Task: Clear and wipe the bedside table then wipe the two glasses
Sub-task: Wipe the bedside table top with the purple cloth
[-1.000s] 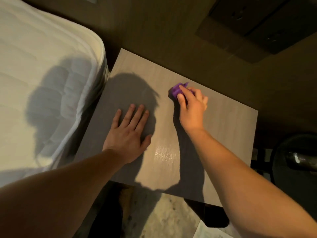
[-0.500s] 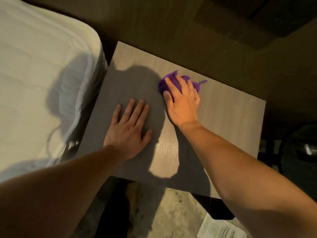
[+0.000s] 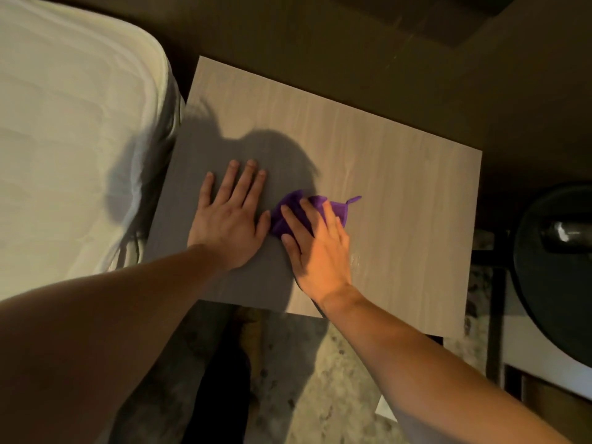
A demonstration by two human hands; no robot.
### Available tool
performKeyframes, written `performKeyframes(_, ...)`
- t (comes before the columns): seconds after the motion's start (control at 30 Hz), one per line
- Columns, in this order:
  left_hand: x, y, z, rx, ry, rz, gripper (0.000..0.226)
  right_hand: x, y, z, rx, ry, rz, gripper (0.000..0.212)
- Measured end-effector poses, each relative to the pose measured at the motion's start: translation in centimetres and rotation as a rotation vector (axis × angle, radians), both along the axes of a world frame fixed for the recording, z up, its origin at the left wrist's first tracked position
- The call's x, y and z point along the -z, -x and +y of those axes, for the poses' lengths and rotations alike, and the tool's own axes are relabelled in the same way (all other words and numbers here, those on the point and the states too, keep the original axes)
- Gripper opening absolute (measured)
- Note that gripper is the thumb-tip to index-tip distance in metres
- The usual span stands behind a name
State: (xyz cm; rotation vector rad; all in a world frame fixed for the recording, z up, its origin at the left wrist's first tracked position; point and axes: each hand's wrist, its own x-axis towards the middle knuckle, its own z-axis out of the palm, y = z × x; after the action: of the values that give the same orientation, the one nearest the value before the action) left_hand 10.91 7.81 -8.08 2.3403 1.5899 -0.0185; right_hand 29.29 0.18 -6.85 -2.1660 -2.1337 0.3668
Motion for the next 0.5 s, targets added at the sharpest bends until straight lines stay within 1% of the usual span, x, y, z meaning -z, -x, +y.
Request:
performKeyframes(0.1,0.0,0.0,0.0,-0.003,-0.008,-0.004,0.074,0.2,0.5,-2.6,-0.022,0.012,-0.033,0.048)
performKeyframes(0.23,0.1,0.1,0.0,0.002,-0.022,-0.014,0.075,0.3,0.7,-5.6,-0.061,0.016,-0.023,0.048)
performKeyframes(0.37,0.2,0.1,0.0,-0.004,-0.038,-0.008,0.082,0.3,0.3,-8.1,-0.107,-0.006,0.048,0.047)
performKeyframes(0.5,0.0,0.0,0.0,-0.004,-0.012,0.022,0.09,0.7,-1.2,-11.1,-0.166,-0.026,0.111,0.046)
